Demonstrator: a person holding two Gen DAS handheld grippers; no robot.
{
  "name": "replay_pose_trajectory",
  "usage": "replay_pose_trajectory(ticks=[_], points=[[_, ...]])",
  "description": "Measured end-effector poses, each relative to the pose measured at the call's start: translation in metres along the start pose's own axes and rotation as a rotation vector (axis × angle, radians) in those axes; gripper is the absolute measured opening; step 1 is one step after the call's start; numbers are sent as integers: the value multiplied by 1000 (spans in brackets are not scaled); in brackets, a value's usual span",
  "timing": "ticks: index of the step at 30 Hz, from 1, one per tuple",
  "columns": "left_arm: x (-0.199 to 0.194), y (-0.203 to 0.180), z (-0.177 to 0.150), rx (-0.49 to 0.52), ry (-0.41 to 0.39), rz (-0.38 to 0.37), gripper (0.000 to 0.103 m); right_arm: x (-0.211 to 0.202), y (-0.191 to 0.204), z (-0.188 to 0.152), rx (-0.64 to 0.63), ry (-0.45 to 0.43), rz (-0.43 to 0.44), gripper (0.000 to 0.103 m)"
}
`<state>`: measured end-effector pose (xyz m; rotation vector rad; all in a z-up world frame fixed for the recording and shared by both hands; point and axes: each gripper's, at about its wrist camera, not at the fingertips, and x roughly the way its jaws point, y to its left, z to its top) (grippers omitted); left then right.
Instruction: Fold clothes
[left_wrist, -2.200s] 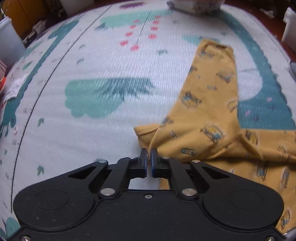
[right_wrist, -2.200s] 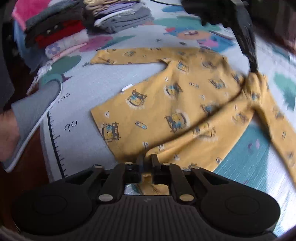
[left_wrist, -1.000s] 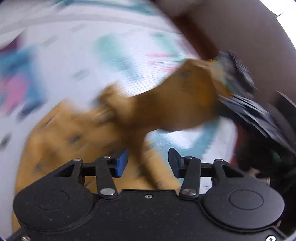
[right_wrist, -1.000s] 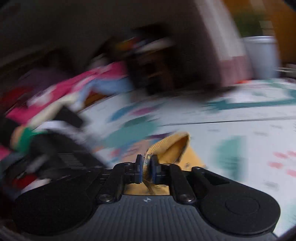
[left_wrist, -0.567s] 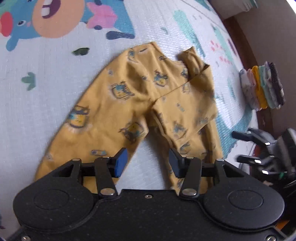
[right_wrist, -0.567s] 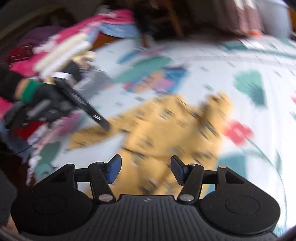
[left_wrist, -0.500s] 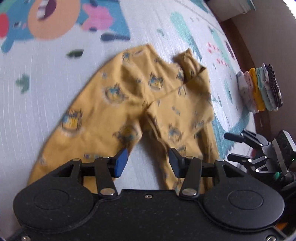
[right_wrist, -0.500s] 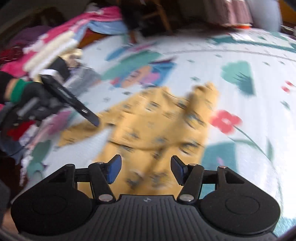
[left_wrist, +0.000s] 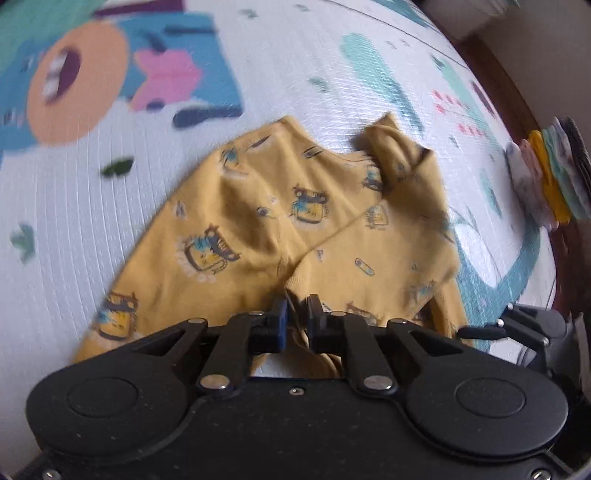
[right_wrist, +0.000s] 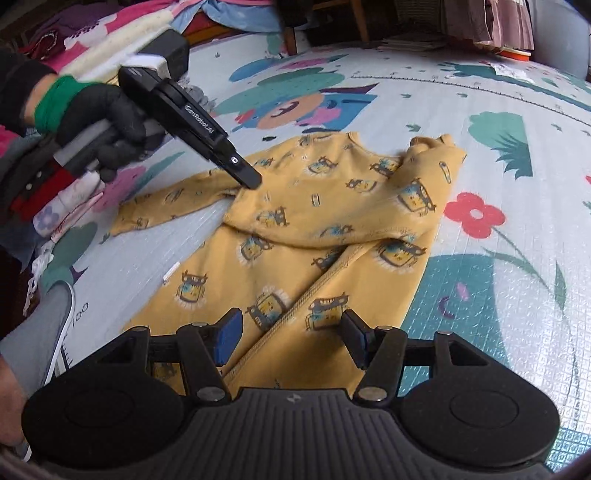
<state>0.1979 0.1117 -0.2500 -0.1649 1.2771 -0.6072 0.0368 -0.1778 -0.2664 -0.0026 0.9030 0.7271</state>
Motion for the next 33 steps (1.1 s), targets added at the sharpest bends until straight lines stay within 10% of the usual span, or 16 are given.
replay_pose_trajectory(ticks=[7,22,33], points=[[-81,36,-4,-12,-90,55,3,2,-3,-5,5,8,-1,62],[-96,67,-35,-130,-89,118,3,-4,4,2,-67,-70,-21,60],[-108,-7,8,7,-209,-67,3,1,-69,11,324,-104,59,41]])
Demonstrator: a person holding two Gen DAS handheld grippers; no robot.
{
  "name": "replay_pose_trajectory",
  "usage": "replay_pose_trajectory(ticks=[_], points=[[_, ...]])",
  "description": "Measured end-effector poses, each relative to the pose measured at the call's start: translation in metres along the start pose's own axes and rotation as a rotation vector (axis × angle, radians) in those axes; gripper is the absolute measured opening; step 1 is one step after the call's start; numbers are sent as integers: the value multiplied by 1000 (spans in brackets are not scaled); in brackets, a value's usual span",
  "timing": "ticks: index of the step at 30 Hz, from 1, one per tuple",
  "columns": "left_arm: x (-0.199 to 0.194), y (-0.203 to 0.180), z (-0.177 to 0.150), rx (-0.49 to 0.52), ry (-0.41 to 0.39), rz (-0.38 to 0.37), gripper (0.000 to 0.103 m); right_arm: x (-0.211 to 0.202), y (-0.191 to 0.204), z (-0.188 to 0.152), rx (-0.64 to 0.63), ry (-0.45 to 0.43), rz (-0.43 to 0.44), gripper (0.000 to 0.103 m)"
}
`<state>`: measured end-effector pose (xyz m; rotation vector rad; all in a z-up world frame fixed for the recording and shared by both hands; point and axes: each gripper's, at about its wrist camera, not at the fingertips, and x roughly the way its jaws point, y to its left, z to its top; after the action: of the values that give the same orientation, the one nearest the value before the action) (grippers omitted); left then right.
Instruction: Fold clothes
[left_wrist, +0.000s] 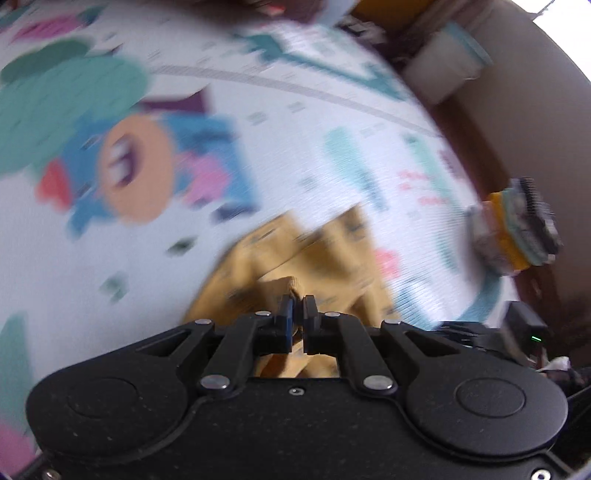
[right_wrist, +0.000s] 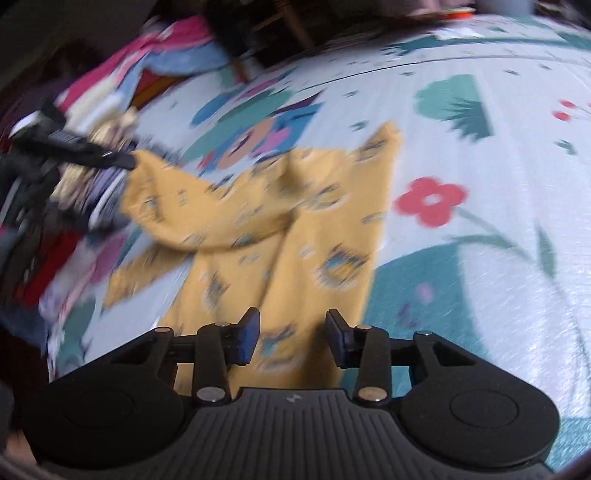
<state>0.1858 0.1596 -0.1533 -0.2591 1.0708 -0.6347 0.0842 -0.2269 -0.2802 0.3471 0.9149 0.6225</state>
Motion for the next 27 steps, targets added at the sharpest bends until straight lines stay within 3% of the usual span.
replay_pose_trajectory(ticks=[5,9,14,16,20,22,27], points=[[18,-60,35,160,-30,-99,3,-12,-38,9,293,-75,87,41],[44,-110,44,377,8,-126,3,-13,-56,-10,520,-94,216,41],[72,-177,2,813,146,-164,3,-3,-77,-38,800,-114,373,44],[81,-197,-23,948,204,-187,3,-2,-86,-41,867,-131,405,56],[92,-217,-61,1131,272,-222,3,-8,-94,-39,916,-176,469,60],[93,-223,-70,1187,282,-227,3,-12,-90,-32,875,-160,493,68],[102,-230,-82,1293,294,-219,3,-18,-80,-23,828,-115,531,74]])
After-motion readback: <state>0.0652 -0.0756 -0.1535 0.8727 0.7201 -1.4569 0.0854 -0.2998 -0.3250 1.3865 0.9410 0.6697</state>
